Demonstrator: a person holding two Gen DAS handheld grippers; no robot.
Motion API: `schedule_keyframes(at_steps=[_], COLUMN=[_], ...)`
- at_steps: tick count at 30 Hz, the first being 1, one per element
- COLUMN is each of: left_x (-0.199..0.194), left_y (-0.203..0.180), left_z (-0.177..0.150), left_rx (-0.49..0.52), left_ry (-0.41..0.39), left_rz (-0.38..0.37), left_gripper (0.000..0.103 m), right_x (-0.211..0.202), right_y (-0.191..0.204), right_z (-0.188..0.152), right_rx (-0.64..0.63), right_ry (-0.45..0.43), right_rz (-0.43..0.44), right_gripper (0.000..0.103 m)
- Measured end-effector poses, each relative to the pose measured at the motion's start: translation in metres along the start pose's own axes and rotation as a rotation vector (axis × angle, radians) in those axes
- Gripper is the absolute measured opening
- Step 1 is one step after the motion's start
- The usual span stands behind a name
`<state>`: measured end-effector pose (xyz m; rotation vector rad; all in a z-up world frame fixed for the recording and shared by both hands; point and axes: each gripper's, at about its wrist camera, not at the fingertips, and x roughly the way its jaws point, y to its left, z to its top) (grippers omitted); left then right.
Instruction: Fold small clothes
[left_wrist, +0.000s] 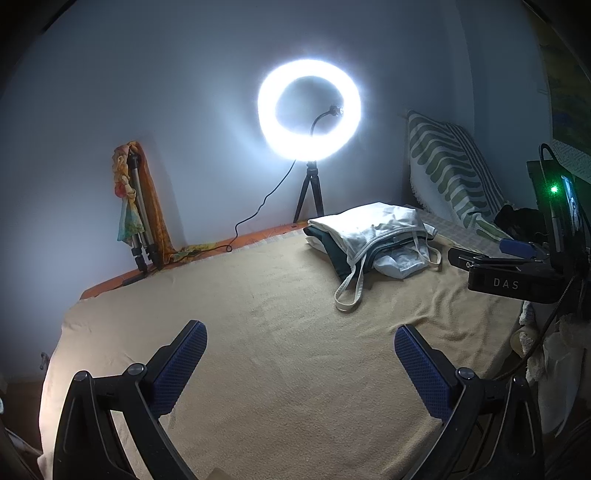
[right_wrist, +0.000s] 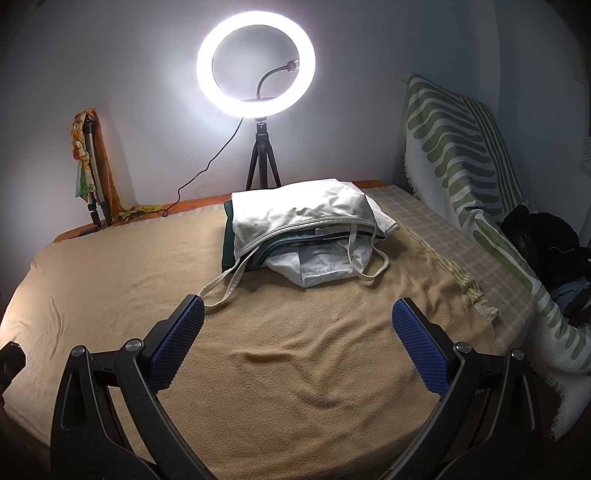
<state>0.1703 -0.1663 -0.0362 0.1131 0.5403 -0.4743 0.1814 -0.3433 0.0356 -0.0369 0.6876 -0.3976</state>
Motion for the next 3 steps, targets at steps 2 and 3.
schedule_keyframes(at_steps=[2,3], left_x=[0.0004,0.0009], left_y=[0.0001,0.0008], left_z=[0.0002,0.0006], left_rx=[-0.001,0.0], left_ry=[0.003,0.006], left_rz=[-0.002,-0.003], left_gripper=[0.103,0.103], right_x=[-0.0005,-0.0009], right_y=[0.0002,0.0005], right_z=[-0.0003,-0.0005], right_rx=[0.0,0.0], right_ry=[0.001,0.001], right_rz=[-0.001,-0.002], right_gripper=[0.103,0.103])
